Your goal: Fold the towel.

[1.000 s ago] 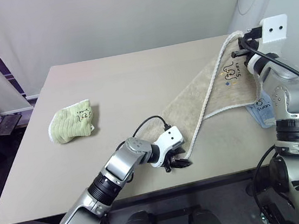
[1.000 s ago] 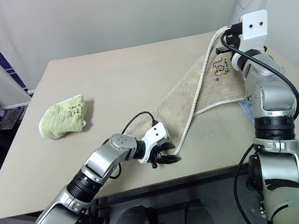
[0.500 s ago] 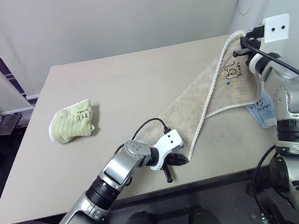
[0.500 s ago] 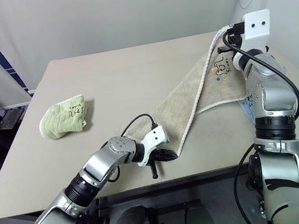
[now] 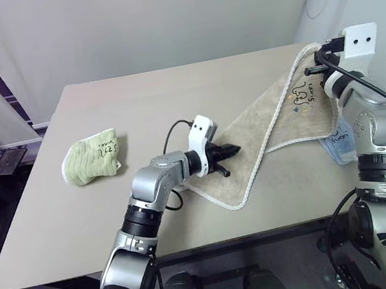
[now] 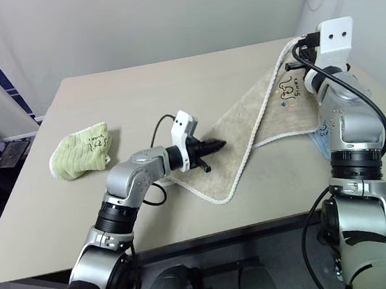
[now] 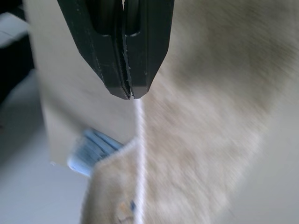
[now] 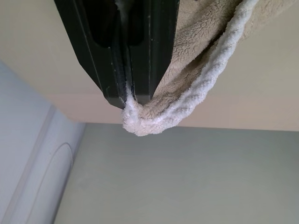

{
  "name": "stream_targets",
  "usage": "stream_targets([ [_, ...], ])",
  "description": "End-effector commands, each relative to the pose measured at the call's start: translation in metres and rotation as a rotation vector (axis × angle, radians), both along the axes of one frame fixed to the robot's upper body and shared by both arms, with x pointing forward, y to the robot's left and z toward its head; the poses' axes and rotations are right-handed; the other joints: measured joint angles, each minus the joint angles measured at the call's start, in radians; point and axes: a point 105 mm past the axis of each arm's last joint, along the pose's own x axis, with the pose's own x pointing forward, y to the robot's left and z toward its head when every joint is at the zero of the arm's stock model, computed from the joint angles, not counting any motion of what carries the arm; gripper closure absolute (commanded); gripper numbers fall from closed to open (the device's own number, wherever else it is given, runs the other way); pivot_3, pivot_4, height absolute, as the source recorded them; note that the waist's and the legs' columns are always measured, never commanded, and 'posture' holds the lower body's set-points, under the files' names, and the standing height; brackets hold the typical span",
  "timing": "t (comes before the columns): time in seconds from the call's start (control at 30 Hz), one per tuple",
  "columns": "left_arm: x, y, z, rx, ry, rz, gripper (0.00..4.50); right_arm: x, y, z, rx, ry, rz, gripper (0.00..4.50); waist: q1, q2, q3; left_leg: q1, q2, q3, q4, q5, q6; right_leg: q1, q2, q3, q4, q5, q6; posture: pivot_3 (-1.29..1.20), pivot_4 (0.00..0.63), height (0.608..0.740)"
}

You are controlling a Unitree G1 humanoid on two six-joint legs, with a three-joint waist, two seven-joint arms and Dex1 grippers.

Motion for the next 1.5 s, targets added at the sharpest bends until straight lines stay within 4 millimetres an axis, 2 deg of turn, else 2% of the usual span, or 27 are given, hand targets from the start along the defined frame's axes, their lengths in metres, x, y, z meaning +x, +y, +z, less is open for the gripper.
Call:
stream_targets([
  [0.03, -0.021, -0.008, -0.004, 0.036, -0.004, -0.09, 3.5, -0.003, -0.001, 0.02, -0.015, -0.072, -0.001, 4.5, -0.001, 0.0, 0.0, 0.0, 0.0, 0.0, 0.0, 0.0, 0.0, 0.0, 0.0, 0.0, 0.0, 0.0, -0.001, 0.0, 0.0, 0.721],
  [0.33, -0.037, -0.002, -0.024, 0.144, -0.006, -0.153, 0.25, -0.003, 0.001, 0.015, 0.007, -0.053, 0.015, 4.5, -0.001, 0.0, 0.0, 0.002, 0.0, 0.0, 0.0, -0.001, -0.003, -0.003, -0.003, 0.001, 0.0, -0.001, -0.002, 0.0, 0.0, 0.721],
  [0.37, -0.038, 0.001, -0.028, 0.181, -0.029, -0.164, 0.04, -0.003, 0.001, 0.015, 0.007, -0.053, 0.015, 4.5, -0.001, 0.0, 0.0, 0.002, 0.0, 0.0, 0.0, -0.001, -0.003, -0.003, -0.003, 0.001, 0.0, -0.001, -0.002, 0.0, 0.0, 0.721],
  [0.57, -0.046, 0.015, -0.052, 0.354, -0.145, -0.269, 0.04, -0.003, 0.001, 0.013, -0.01, -0.052, 0.009, 4.5, -0.001, 0.001, 0.0, 0.002, 0.0, 0.0, -0.001, -0.002, -0.003, -0.004, -0.003, 0.001, 0.0, -0.001, -0.002, 0.0, 0.0, 0.721],
  [0.7, -0.046, 0.02, -0.057, 0.405, -0.217, -0.289, 0.04, -0.003, 0.002, 0.011, -0.021, -0.048, 0.008, 4.5, -0.001, 0.001, 0.0, 0.002, 0.0, 0.0, -0.001, -0.002, -0.003, -0.005, -0.004, 0.002, 0.0, -0.001, -0.002, 0.0, 0.0, 0.721],
  [0.93, -0.055, 0.044, -0.089, 0.547, -0.153, -0.341, 0.04, -0.003, 0.0, 0.012, -0.021, -0.046, -0.001, 4.5, -0.006, 0.001, -0.001, 0.002, 0.0, 0.0, -0.002, -0.002, -0.003, -0.005, -0.004, 0.003, 0.0, -0.001, -0.002, 0.0, 0.0, 0.721],
  [1.07, -0.058, 0.049, -0.095, 0.569, -0.146, -0.355, 1.25, -0.004, -0.001, 0.013, -0.023, -0.048, -0.006, 4.5, -0.005, 0.002, -0.001, 0.004, 0.001, 0.0, -0.002, -0.002, -0.003, -0.003, -0.003, 0.003, 0.0, -0.001, -0.002, 0.0, 0.0, 0.721],
  [1.37, -0.061, 0.05, -0.098, 0.572, -0.135, -0.366, 4.36, -0.006, -0.001, 0.011, -0.037, -0.044, -0.013, 4.5, -0.002, 0.002, -0.002, 0.005, 0.001, 0.0, -0.002, -0.002, -0.003, -0.002, -0.003, 0.003, -0.001, -0.001, -0.002, 0.0, 0.0, 0.721],
  [1.5, -0.06, 0.047, -0.095, 0.542, -0.136, -0.349, 4.47, -0.006, -0.001, 0.011, -0.041, -0.043, -0.017, 4.5, -0.002, 0.003, -0.002, 0.005, 0.001, 0.0, -0.003, -0.002, -0.003, -0.002, -0.003, 0.003, -0.001, -0.001, -0.002, 0.0, 0.0, 0.721],
])
